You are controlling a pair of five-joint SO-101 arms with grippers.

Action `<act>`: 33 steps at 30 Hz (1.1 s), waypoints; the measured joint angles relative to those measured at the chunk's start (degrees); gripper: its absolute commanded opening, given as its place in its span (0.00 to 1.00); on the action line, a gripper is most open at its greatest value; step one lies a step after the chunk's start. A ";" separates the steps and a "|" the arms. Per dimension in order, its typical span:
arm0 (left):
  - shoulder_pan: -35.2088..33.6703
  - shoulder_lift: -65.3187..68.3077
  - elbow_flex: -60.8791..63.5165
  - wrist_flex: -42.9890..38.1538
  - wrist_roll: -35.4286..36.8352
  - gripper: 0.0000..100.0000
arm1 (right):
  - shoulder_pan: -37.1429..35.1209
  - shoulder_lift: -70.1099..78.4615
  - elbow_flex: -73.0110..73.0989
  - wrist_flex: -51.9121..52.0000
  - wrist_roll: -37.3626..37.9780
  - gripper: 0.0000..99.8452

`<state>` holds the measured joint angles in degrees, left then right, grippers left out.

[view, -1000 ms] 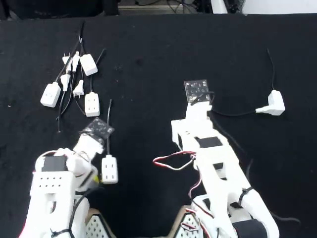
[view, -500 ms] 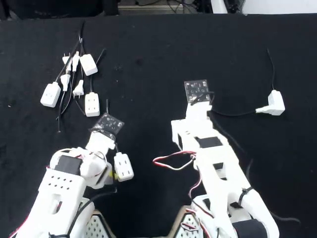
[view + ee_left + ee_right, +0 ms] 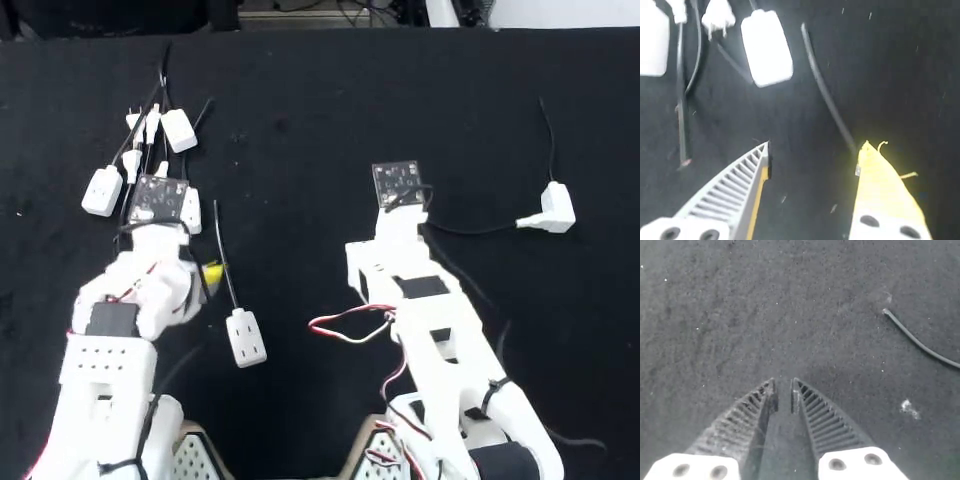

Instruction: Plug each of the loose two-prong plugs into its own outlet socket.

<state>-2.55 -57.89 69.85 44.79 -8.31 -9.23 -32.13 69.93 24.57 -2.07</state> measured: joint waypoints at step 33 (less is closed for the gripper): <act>-0.79 36.40 -16.53 2.73 14.95 0.29 | 0.00 0.00 0.00 0.00 0.00 0.05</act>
<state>-3.34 -21.49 53.32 47.52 6.64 -9.23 -32.13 69.93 24.57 -2.07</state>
